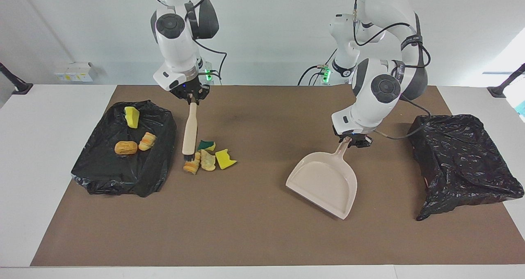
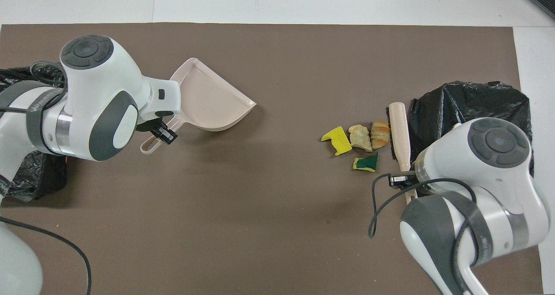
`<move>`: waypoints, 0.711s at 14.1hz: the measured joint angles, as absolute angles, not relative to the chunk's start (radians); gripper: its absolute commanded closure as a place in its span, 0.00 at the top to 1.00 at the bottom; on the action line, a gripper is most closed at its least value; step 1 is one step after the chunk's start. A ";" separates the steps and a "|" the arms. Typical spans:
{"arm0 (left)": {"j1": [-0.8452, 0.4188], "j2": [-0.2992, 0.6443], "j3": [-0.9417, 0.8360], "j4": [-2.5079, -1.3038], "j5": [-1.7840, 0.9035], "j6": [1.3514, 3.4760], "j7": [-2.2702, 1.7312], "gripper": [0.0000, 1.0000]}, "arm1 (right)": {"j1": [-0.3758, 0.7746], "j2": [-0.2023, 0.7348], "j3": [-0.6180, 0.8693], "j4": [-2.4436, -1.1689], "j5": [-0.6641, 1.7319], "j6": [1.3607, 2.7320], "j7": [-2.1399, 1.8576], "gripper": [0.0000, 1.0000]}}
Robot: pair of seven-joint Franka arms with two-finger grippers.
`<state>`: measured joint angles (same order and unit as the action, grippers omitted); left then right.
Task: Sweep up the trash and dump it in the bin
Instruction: 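Place the dustpan near the trash while the right gripper sweeps with the brush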
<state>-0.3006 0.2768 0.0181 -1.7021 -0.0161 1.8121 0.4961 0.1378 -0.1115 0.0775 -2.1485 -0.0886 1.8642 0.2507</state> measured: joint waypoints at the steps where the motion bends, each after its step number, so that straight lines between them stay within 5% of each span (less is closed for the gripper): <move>1: -0.289 0.278 0.019 -1.695 -0.016 1.812 0.548 0.00 | 0.122 -0.078 0.079 -2.149 -0.112 1.897 0.250 0.00; 10: -0.363 0.287 -0.002 -1.699 0.080 1.819 0.819 0.00 | 0.164 0.028 0.095 -2.173 -0.093 1.929 0.252 0.00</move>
